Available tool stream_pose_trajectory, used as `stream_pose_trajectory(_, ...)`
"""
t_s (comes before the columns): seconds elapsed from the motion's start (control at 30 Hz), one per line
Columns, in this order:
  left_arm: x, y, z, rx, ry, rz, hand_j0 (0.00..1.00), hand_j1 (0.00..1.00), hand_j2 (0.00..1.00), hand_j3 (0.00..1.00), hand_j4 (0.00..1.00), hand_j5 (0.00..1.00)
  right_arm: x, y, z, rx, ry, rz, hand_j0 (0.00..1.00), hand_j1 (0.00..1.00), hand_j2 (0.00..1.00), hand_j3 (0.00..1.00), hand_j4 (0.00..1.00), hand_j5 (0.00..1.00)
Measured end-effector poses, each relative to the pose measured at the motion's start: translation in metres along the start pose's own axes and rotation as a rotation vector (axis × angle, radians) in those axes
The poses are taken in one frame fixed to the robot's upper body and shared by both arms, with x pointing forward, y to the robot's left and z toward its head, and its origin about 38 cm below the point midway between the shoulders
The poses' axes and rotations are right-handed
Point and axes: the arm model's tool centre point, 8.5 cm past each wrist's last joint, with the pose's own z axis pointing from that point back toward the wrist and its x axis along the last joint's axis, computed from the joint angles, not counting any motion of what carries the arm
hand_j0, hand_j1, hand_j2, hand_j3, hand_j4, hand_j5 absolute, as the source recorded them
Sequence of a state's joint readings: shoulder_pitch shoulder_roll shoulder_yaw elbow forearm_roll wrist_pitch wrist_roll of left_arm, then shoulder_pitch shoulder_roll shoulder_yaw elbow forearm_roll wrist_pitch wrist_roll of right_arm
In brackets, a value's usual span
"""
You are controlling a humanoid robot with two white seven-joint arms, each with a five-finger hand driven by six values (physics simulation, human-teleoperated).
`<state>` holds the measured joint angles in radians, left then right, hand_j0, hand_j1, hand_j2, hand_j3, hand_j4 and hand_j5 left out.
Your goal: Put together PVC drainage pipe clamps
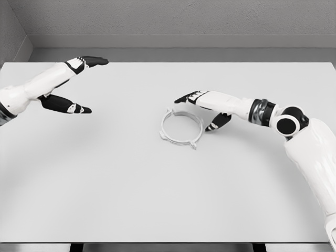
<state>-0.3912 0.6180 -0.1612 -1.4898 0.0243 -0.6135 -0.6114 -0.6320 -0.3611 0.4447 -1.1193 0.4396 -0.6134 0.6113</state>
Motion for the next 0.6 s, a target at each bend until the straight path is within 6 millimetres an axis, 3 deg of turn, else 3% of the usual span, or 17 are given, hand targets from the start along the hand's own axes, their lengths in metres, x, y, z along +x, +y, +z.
stream_pose_trajectory(0.23, 0.000, 0.000, 0.000, 0.000, 0.000, 0.000, 1.00, 1.00, 1.00, 1.00, 1.00, 1.00, -0.005, 0.001, 0.001, 0.005, 0.013, -0.009, 1.00, 1.00, 1.00, 1.00, 1.00, 1.00)
stream_pose_trajectory(0.6, 0.000, 0.000, 0.000, 0.001, -0.002, 0.000, 1.00, 1.00, 1.00, 1.00, 1.00, 1.00, -0.005, 0.020, -0.001, 0.034, 0.015, -0.030, 1.00, 1.00, 1.00, 1.00, 1.00, 1.00)
